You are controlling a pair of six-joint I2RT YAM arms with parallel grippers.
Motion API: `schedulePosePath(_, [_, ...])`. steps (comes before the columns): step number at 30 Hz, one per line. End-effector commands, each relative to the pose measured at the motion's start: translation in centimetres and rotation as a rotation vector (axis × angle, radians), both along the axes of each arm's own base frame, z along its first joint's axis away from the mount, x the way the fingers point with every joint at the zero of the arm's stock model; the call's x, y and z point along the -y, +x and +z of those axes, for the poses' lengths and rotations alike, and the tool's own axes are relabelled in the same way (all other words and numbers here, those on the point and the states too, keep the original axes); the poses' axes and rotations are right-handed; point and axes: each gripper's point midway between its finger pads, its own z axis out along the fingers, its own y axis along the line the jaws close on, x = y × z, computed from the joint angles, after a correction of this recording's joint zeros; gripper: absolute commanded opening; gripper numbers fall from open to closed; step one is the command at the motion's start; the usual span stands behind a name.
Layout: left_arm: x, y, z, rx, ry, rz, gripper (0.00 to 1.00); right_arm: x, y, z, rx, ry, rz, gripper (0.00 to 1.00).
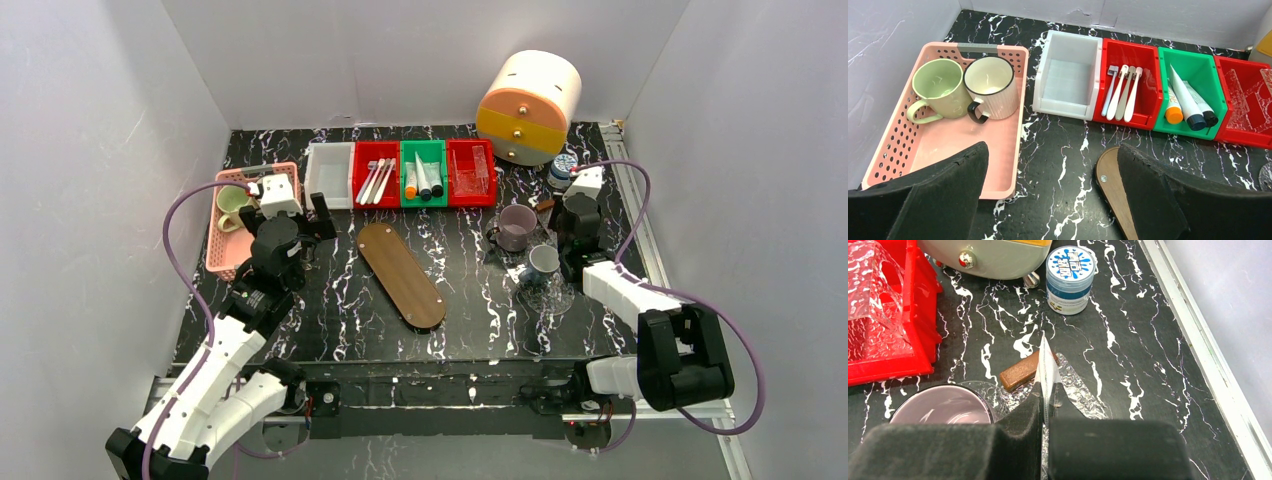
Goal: Prepare toiletry sets of a toothbrush and toothpaste on the tray
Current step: Place the toothpaste in the toothpaste holder.
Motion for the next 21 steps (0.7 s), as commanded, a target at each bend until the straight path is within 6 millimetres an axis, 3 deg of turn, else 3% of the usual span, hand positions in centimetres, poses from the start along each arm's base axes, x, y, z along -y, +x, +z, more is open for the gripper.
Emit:
schedulePosePath(1, [-0.25, 0.03, -0.44, -0.005, -0.005, 0.016, 0.98, -0.11, 0.78, 1.2, 0.082, 0.008, 0.011, 0.07])
schedulePosePath(10, [-0.31, 0.03, -0.35, -0.002, -0.005, 0.018, 0.98, -0.26, 1.53, 1.1, 0.099, -0.001, 0.016, 0.1])
schedulePosePath(21, [-0.28, 0.05, -0.44, -0.005, -0.005, 0.014, 0.98, -0.65, 1.01, 1.93, 0.102, 0.018, 0.038, 0.55])
